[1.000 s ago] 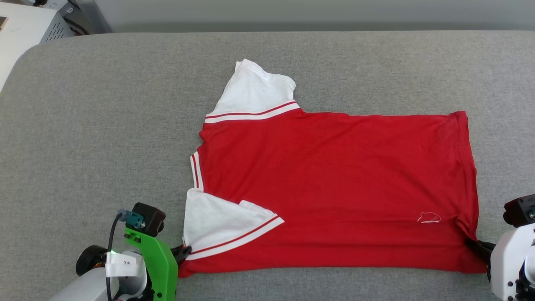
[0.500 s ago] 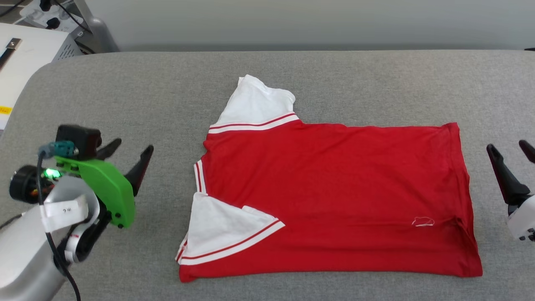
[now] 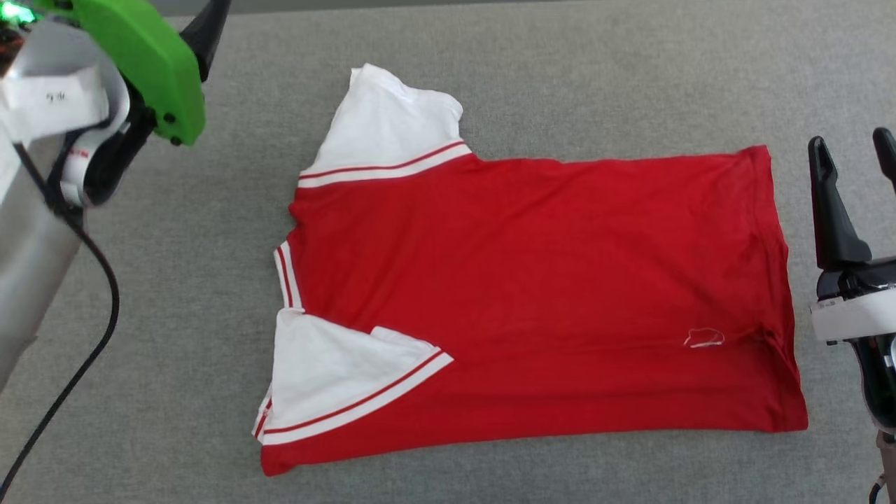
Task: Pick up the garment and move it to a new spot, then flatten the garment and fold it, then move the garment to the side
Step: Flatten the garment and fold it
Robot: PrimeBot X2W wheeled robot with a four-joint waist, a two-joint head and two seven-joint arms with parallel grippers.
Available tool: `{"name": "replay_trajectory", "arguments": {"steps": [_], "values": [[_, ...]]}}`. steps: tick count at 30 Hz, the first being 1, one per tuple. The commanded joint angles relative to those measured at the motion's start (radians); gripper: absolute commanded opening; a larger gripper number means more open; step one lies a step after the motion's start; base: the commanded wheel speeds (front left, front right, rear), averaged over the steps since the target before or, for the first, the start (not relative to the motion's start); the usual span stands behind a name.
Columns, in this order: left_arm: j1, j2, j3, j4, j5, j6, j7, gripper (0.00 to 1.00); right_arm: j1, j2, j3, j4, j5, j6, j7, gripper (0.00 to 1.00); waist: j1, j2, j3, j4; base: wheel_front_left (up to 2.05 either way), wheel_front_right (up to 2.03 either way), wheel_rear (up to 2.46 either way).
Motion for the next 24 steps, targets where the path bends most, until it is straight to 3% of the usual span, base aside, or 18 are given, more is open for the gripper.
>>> {"name": "replay_trajectory", "arguments": {"steps": [1,7,14,24], "values": [[-0.053,-0.023,-0.015,0.026,-0.009,-0.02,0.047,1.0,-0.022,0.005,0.003,-0.011,-0.007,-0.001,-0.012,1.0,0.0,0.0,0.109,-0.065,0.0,0.0,0.0],[-0.242,-0.085,-0.061,0.16,-0.077,-0.089,0.317,1.0,-0.062,0.007,0.028,-0.026,-0.023,-0.001,-0.035,1.0,0.0,0.0,0.204,-0.107,0.0,0.0,0.0],[-0.359,-0.12,-0.135,0.295,-0.091,-0.118,0.544,1.0,-0.115,-0.002,0.062,-0.01,-0.034,-0.001,-0.059,1.0,0.0,0.0,0.287,-0.156,0.0,0.0,0.0],[-0.326,-0.118,-0.201,0.393,-0.107,-0.142,0.6,1.0,-0.146,-0.003,0.08,0.049,-0.034,-0.001,-0.095,1.0,0.0,0.0,0.315,-0.182,0.0,0.0,0.0]]}}
